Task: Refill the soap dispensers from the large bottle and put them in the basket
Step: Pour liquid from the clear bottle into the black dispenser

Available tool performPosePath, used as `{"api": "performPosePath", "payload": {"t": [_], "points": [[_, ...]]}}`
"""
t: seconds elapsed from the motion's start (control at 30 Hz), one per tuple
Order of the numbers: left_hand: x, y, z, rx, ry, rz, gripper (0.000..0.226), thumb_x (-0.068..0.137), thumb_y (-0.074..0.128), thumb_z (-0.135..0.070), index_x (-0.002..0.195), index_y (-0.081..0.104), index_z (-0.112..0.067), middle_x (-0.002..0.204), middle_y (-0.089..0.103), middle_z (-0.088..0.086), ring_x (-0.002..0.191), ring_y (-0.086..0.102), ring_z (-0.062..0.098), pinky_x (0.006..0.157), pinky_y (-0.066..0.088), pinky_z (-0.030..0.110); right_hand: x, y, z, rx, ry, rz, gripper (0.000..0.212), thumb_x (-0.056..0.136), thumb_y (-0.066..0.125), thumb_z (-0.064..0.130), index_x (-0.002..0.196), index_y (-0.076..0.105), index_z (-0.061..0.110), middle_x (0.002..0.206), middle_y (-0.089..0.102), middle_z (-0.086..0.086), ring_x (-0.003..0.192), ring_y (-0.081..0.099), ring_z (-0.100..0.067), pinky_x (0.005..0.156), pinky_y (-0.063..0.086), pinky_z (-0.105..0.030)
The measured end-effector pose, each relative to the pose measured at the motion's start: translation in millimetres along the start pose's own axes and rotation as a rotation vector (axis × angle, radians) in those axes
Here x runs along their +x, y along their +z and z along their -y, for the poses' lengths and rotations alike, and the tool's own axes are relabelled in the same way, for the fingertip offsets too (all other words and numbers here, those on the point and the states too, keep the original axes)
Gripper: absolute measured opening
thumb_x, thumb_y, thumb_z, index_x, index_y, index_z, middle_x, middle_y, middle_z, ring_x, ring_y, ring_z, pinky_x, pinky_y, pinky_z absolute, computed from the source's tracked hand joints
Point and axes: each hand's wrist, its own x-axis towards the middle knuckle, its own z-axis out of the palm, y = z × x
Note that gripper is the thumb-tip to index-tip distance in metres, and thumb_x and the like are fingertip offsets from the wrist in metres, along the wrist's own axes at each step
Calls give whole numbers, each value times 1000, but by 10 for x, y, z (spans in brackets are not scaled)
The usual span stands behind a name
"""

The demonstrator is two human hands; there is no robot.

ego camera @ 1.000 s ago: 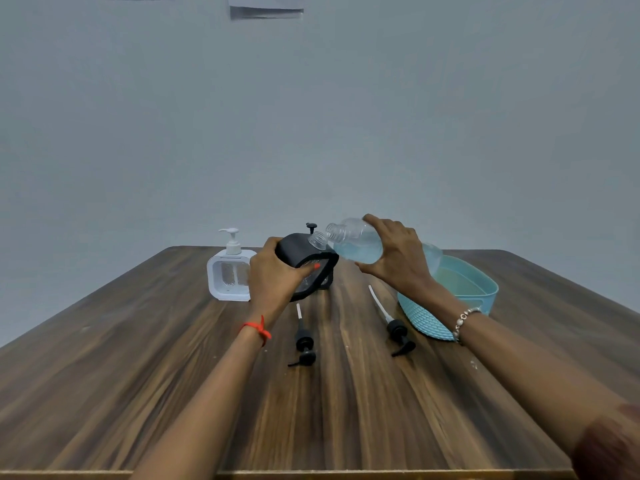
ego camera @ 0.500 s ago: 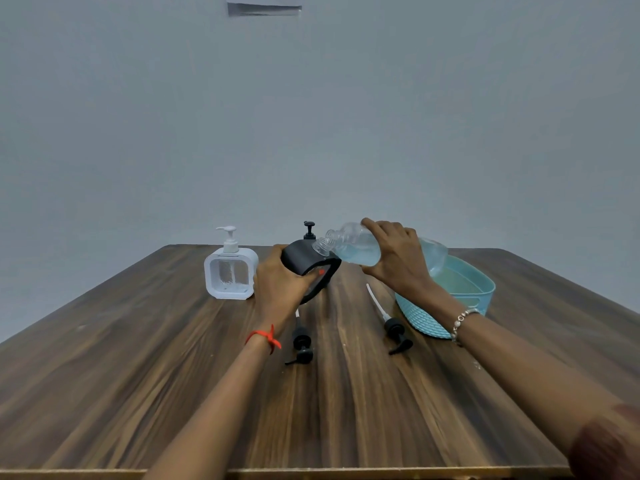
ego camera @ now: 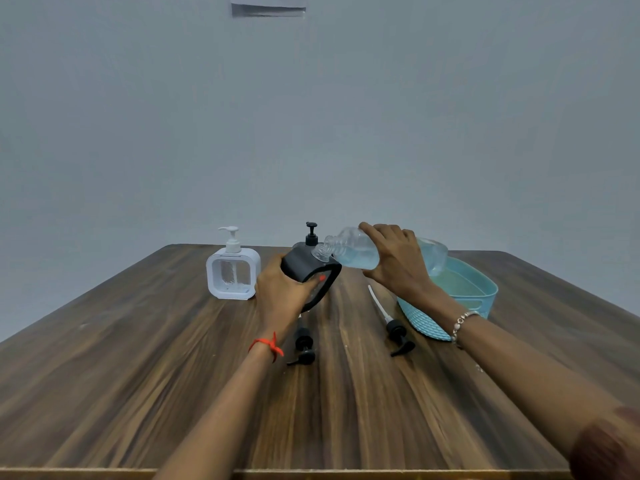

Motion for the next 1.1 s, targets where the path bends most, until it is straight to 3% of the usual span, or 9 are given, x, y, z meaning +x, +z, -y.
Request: {"api": "performPosePath", "payload": {"t": [0.6, 0.83, 1.1], "points": [[-68, -19, 68, -21, -30, -33, 52, 59, 86, -26, 103, 63, -10, 96, 69, 6, 88, 62, 20, 70, 42, 22, -34, 31, 67, -6, -15, 39, 73, 43, 86, 14, 111, 61, 7, 92, 67, -15, 79, 64, -35, 70, 48, -43], [-67, -19, 96, -11, -24, -39, 54, 58, 86, -27, 104, 64, -10, 97, 70, 8, 91, 64, 24, 76, 52, 31, -43, 47, 74, -4, -15, 51, 74, 43, 86, 13, 112, 61, 7, 92, 67, -16, 80, 63, -35, 72, 47, -43], [-80, -6, 116, -1, -26, -41, 54, 57, 86, -29, 101, 63, -9, 96, 69, 10, 91, 63, 26, 75, 51, 33, -71, 50, 73, -10, -14, 56, 73, 43, 86, 14, 112, 61, 7, 92, 67, -16, 80, 63, -34, 71, 48, -43]]}}
